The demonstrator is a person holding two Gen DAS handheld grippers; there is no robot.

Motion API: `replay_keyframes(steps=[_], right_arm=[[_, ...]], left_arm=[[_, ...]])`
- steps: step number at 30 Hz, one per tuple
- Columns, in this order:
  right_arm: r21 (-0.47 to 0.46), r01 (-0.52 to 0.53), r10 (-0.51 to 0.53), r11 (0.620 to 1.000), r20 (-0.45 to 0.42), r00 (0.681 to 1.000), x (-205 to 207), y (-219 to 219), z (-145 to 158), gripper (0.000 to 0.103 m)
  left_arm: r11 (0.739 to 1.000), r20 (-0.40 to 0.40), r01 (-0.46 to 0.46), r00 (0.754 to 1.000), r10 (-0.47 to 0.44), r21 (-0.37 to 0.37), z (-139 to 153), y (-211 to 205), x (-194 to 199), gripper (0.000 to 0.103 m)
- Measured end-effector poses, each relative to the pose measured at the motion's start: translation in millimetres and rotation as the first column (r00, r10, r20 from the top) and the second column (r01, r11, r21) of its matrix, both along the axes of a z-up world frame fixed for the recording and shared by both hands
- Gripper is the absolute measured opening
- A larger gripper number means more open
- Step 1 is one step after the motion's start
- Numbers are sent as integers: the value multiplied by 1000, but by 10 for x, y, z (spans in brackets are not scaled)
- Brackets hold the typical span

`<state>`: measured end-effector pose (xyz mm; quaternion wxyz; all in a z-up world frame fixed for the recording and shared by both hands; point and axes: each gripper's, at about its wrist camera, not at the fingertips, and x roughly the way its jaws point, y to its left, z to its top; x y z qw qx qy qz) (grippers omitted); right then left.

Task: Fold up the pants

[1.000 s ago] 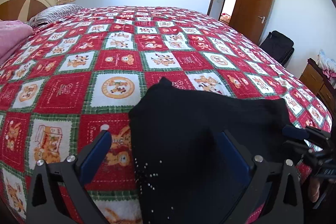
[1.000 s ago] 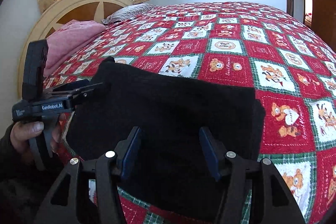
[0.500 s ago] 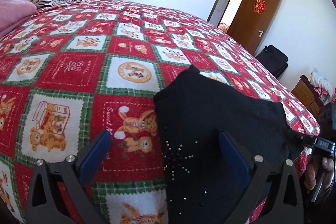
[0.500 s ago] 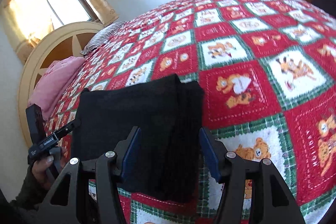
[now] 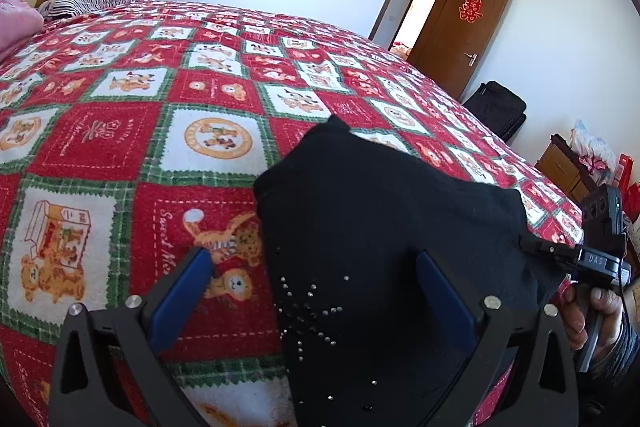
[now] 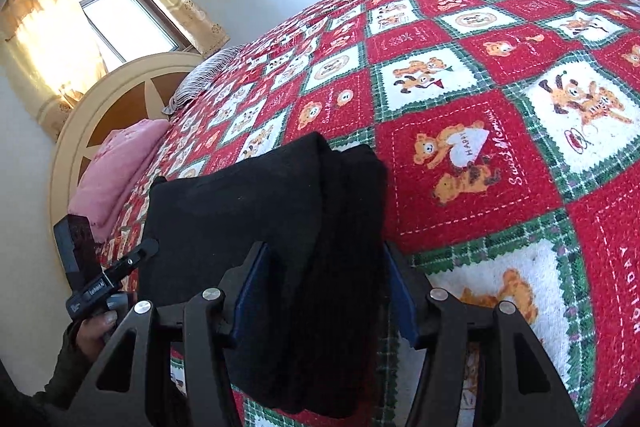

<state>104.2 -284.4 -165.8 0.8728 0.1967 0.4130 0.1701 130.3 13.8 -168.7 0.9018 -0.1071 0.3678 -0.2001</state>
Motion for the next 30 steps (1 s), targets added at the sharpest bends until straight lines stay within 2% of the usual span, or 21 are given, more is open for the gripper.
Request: replay_keyframes(steps=[3, 5, 7, 11, 13, 14, 15, 17, 19, 20, 21, 22, 25, 28, 30], right_arm=[[-5, 11, -11, 1000, 5, 1000, -9, 12, 8, 56], [28, 0, -1, 1000, 17, 1000, -29, 3, 22, 43], [72, -14, 13, 997, 17, 1000, -44, -14, 15, 36], [104, -12, 12, 994, 1, 1000, -17, -37, -35, 35], [126, -11, 12, 992, -9, 1000, 1, -59, -55, 35], [126, -12, 13, 992, -10, 1000, 0, -58, -53, 35], [118, -15, 16, 993, -6, 1000, -3, -46, -42, 35], [107, -23, 22, 994, 4, 1000, -20, -16, -14, 32], [103, -26, 25, 994, 9, 1000, -35, -6, -1, 31], [101, -28, 27, 994, 12, 1000, -40, 0, 7, 31], [99, -29, 28, 995, 17, 999, -47, 2, 21, 30], [93, -32, 30, 995, 23, 999, -57, 9, 42, 29], [55, -57, 53, 997, 69, 996, -128, 103, 186, 28], [-5, -82, 82, 997, 110, 991, -191, 203, 324, 28], [-13, -98, 98, 995, 120, 988, -198, 251, 400, 28]], left_arm=[[1000, 3, 3, 1000, -3, 19, 17, -31, -27, 103], [1000, -1, 10, 1000, -10, -15, 49, -19, -62, 101], [998, -5, 35, 999, -35, -62, 53, -10, -71, 92], [998, 6, 43, 999, -43, -51, 24, -25, -74, 89], [997, 6, 46, 999, -46, -70, 21, -1, -66, 87], [996, 2, 41, 999, -41, -76, 20, 19, -63, 83], [997, 0, 30, 1000, -30, -78, 20, 41, -59, 74], [992, -14, 24, 1000, -26, -128, 7, 106, -46, 65], [983, -35, 20, 999, -27, -181, -19, 155, -32, 48], [981, -38, 26, 999, -34, -192, -23, 155, -33, 42], [979, -37, 37, 998, -45, -201, -21, 145, -39, 29], [978, -30, 46, 998, -54, -202, -5, 126, -54, 21], [983, -7, 49, 999, -51, -175, 59, 97, -95, 15], [977, 5, 40, 999, -40, -208, 152, 169, -140, 13], [977, 18, 35, 999, -32, -211, 213, 205, -154, 12]])
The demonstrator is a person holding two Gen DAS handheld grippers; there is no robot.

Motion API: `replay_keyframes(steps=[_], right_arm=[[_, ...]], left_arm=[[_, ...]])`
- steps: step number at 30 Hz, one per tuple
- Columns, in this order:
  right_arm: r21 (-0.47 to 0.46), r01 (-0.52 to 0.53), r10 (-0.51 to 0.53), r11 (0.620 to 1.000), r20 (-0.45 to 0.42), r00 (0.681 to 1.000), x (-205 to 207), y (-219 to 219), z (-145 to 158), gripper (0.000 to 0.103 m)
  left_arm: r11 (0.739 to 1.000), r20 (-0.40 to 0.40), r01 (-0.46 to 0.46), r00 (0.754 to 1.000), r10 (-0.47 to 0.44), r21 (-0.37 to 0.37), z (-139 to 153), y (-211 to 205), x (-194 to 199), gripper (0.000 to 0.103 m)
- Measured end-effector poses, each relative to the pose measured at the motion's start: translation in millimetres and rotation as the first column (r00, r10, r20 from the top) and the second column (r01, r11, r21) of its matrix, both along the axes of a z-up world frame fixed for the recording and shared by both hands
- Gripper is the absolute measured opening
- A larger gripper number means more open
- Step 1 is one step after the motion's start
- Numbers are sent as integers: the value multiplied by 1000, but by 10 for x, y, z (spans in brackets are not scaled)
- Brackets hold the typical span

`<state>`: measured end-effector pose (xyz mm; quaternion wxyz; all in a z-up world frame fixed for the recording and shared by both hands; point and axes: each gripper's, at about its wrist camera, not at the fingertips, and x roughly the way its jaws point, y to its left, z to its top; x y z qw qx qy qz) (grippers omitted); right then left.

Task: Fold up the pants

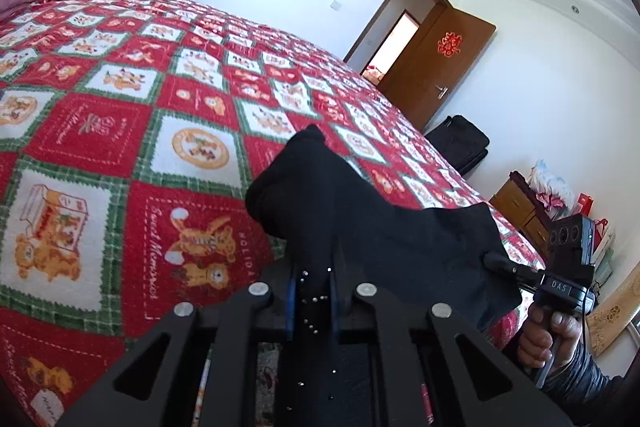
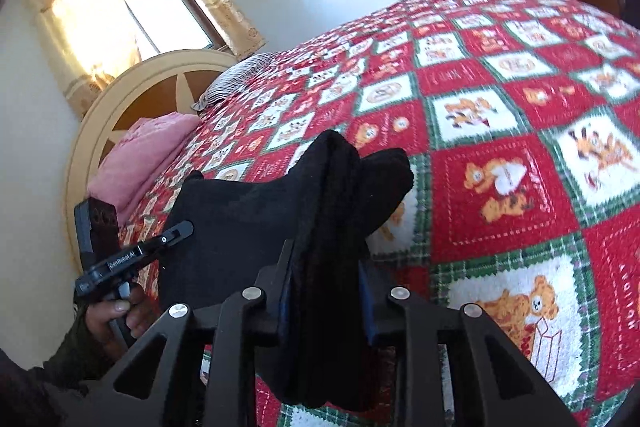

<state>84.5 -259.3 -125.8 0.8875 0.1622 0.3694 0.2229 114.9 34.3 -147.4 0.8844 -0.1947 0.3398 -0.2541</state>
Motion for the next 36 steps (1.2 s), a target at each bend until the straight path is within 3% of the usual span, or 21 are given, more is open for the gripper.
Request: replay_keyframes(steps=[5, 10, 17, 29, 36], right_arm=[[-6, -52, 52, 999, 13, 999, 126, 162, 179, 28], [-1, -134, 134, 991, 25, 991, 458, 540, 311, 28], [-4, -254, 254, 967, 53, 966, 953, 1437, 446, 27], [-1, -380, 380, 925, 42, 924, 1475, 2550, 261, 27], [5, -367, 367, 930, 7, 930, 1648, 2786, 13, 27]], left_arm=[[999, 29, -42, 999, 43, -12, 155, 202, -28, 12], [990, 53, -139, 989, 140, -24, 280, 632, -21, 12], [942, 130, -331, 938, 323, 52, 451, 1219, -60, 12], [868, 111, -495, 865, 489, 32, 241, 2090, -4, 12], [856, 55, -512, 859, 509, 72, 8, 2188, 38, 14]])
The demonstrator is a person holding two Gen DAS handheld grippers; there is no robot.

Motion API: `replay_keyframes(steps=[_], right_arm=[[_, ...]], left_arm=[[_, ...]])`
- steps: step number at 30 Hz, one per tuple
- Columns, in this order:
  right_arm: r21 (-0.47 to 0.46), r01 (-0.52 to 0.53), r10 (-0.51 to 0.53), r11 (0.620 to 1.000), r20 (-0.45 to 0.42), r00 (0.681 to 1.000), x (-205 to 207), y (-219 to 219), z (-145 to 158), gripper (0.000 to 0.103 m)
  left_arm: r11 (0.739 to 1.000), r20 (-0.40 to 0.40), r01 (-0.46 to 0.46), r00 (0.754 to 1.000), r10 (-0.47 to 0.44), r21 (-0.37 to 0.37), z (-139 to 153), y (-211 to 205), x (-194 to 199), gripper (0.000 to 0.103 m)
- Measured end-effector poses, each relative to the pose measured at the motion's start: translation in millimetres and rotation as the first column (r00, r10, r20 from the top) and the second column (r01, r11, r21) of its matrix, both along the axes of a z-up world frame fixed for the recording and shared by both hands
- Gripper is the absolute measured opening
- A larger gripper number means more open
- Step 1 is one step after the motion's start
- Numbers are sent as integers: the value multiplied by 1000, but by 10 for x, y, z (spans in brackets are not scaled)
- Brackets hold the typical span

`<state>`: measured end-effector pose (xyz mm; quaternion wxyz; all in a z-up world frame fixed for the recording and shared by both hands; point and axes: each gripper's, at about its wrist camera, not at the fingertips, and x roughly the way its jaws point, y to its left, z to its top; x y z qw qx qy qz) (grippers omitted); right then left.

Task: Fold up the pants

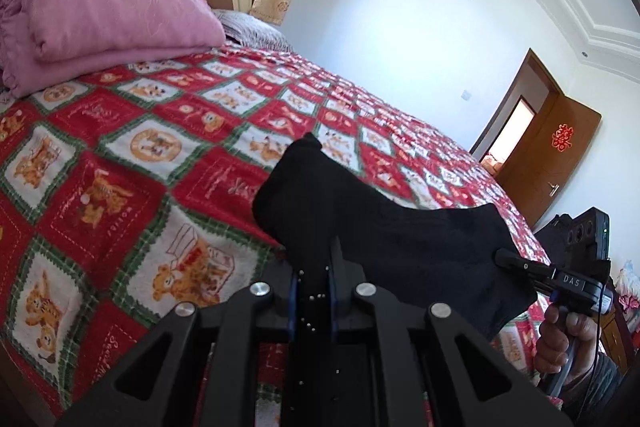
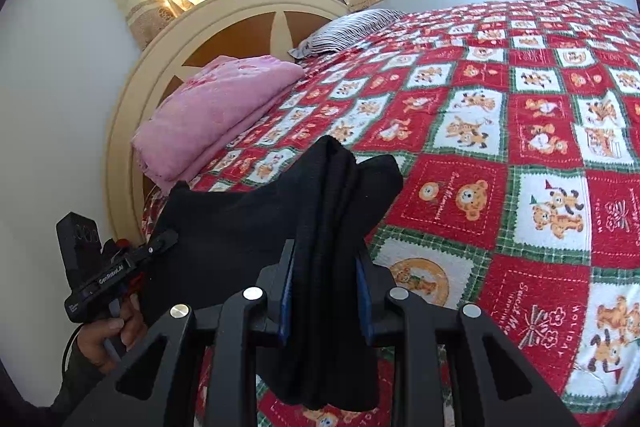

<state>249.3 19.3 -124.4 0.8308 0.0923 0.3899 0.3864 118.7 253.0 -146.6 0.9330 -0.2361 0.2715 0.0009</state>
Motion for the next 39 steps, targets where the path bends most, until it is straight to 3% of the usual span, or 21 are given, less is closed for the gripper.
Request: replay_keyframes(steps=[6, 12, 18, 24, 29, 35, 39], right_arm=[[-15, 30, -30, 999, -45, 999, 86, -86, -183, 28], [-21, 52, -53, 998, -69, 996, 125, -105, -258, 30], [-12, 80, -81, 997, -107, 991, 165, -172, -362, 32], [-20, 90, -92, 996, -99, 991, 145, -187, -370, 34], [-51, 125, -129, 991, -88, 988, 141, -218, -360, 53], [-120, 210, -215, 970, -27, 976, -27, -410, -141, 60], [-151, 259, -260, 954, 16, 966, -250, -658, 107, 62]], left_arm=[[996, -50, -25, 998, 29, 83, -76, -94, 23, 34], [994, -71, -60, 995, 66, 92, -131, -58, -3, 56], [986, -79, -74, 993, 87, 146, -148, -108, 7, 67], [984, -87, -91, 991, 106, 153, -172, -108, -2, 77], [982, -104, -107, 987, 124, 155, -181, -101, -11, 84], [960, -75, -152, 982, 174, 234, 108, -228, -184, 85], [948, -20, -175, 982, 187, 265, 393, -344, -370, 93]])
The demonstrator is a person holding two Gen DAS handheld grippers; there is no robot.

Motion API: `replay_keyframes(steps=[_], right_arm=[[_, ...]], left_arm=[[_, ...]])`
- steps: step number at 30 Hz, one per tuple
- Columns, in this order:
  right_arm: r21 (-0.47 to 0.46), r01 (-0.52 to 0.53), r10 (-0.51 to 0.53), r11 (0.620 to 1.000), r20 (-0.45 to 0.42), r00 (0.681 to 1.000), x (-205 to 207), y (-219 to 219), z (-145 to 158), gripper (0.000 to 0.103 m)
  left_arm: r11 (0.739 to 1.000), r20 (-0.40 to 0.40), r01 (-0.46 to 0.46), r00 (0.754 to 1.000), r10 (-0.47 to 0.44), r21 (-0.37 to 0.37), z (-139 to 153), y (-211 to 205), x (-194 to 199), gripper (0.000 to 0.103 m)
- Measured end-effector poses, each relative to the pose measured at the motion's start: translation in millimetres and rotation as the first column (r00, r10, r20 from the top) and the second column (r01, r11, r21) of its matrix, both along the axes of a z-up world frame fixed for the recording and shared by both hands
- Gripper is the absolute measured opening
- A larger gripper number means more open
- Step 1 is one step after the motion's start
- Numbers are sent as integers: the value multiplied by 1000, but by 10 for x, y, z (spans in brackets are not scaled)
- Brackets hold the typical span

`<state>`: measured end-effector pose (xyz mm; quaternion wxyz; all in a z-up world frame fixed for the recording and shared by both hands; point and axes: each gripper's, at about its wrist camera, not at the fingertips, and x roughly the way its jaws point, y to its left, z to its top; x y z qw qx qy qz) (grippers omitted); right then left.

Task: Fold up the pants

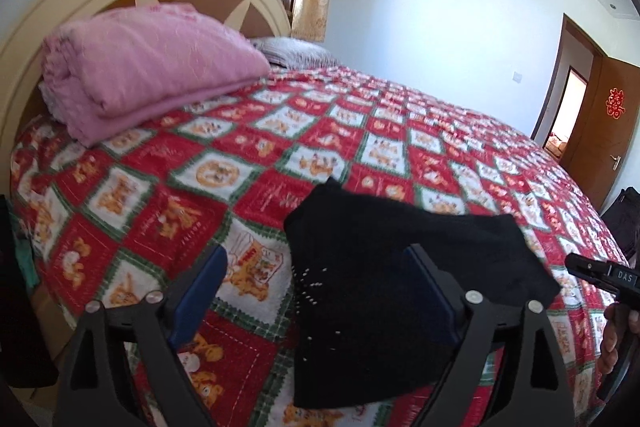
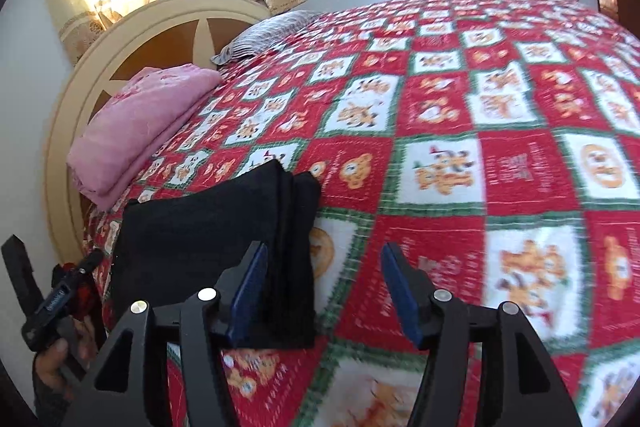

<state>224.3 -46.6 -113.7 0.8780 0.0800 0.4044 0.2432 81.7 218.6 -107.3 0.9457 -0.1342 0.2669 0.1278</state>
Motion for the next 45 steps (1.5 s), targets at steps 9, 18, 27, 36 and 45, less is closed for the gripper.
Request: replay_keyframes(steps=[9, 18, 27, 36, 45], right_arm=[[-32, 30, -25, 999, 161, 987, -824, -538, 777, 73], [-41, 29, -15, 999, 325, 946, -1291, -606, 1328, 79], [-58, -9, 28, 998, 344, 939, -1448, -502, 1415, 79], [-81, -34, 62, 996, 371, 926, -1549, -419, 1457, 79], [-85, -26, 57, 996, 382, 922, -1560, -436, 1477, 79]], left_arm=[[995, 85, 68, 994, -74, 70, 546, -432, -305, 101], [990, 99, 112, 988, -120, 85, 731, -637, -435, 103], [984, 139, 125, 980, -142, 123, 843, -756, -509, 103], [981, 147, 139, 976, -158, 135, 890, -833, -518, 103], [972, 126, 126, 980, -152, 197, 903, -940, -501, 103]])
